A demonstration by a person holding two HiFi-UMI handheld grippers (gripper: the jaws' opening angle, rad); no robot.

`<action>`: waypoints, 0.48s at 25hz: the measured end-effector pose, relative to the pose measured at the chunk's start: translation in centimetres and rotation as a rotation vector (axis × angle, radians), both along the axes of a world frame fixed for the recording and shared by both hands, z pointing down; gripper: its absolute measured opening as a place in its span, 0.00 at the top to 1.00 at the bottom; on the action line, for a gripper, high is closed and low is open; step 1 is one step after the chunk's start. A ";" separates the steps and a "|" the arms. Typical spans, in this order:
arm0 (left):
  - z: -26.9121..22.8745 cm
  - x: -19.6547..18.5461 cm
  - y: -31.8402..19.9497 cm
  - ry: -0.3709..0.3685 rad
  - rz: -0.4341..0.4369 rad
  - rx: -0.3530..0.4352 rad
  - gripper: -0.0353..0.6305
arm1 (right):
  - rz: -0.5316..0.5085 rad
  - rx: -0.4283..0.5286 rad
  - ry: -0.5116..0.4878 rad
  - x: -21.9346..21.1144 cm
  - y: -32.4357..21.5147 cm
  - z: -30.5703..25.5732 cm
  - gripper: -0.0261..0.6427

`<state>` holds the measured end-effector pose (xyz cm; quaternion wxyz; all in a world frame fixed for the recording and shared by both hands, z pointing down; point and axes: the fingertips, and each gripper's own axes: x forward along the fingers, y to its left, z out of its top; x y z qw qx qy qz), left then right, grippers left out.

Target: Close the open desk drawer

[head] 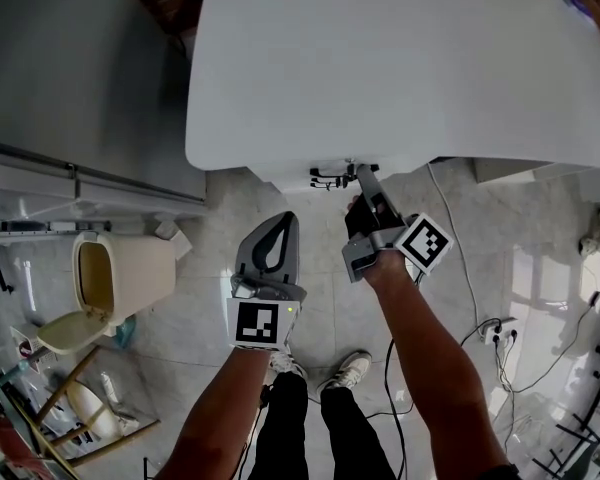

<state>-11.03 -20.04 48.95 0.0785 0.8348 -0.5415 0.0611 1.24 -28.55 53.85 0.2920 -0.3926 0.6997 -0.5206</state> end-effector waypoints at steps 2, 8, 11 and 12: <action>-0.1 -0.1 -0.4 -0.009 0.007 0.006 0.94 | 0.006 -0.013 0.009 0.0 -0.6 0.2 0.87; -0.8 0.4 -0.6 -0.009 0.021 0.022 0.94 | 0.021 -0.047 0.004 -0.2 -2.1 0.2 0.87; -1.0 0.7 -0.3 -0.006 0.026 0.026 0.94 | 0.024 -0.052 -0.002 -0.2 -2.3 0.2 0.87; -1.1 0.8 -0.2 -0.005 0.027 0.026 0.94 | 0.025 -0.053 0.000 -0.2 -2.4 0.2 0.88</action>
